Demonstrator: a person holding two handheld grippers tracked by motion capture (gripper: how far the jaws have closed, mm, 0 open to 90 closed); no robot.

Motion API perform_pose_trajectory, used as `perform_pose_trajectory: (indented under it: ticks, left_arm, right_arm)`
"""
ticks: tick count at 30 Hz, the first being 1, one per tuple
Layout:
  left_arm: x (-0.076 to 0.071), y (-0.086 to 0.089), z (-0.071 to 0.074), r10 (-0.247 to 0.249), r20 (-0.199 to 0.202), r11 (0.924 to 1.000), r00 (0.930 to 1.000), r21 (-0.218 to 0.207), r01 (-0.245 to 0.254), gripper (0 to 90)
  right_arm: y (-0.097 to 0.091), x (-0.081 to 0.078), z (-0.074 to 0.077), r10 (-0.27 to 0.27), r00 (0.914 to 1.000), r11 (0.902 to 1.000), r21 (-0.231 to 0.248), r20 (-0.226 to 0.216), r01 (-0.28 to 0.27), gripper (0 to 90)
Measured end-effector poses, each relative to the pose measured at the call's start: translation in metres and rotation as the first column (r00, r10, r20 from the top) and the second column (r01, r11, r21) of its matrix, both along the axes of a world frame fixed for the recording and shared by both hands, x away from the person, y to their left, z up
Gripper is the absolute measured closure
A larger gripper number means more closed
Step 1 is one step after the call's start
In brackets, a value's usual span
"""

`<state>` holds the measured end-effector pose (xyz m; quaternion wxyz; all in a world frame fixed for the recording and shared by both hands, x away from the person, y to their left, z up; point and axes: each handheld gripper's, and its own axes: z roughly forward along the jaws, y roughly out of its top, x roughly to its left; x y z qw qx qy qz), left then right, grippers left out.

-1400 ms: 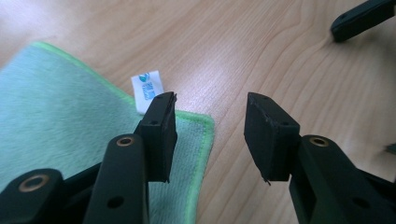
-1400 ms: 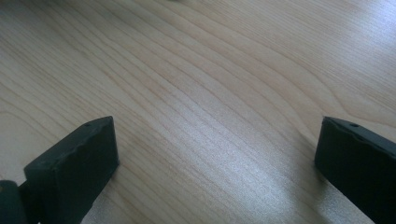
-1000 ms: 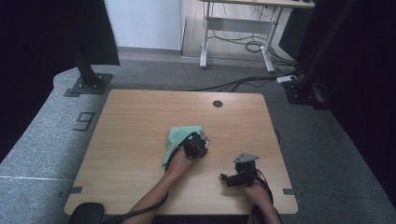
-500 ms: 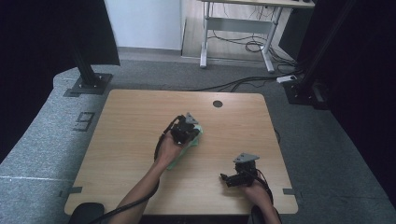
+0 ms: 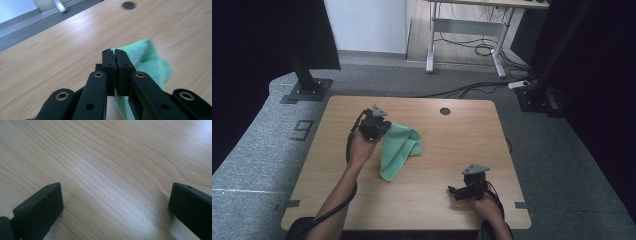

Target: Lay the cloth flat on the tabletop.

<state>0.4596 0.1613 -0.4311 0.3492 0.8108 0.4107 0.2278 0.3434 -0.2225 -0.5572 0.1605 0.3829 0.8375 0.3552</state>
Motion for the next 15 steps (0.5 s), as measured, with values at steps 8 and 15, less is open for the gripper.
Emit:
perform_pose_trajectory:
  ticks: [8,15]
  left_arm:
    - [0.004,0.045,-0.027,0.11,-0.042,0.9939,0.9931,0.015,-0.109,86.5]
    - [-0.001,0.071,-0.049,0.164,-0.086,0.9862,0.9827,0.037,-0.161,85.6]
  right_arm:
    - [0.0,0.0,0.0,0.001,1.0,1.0,-0.001,-0.001,-0.001,0.0]
    - [0.0,0.0,0.0,0.001,1.0,1.0,0.0,0.0,-0.001,0.0]
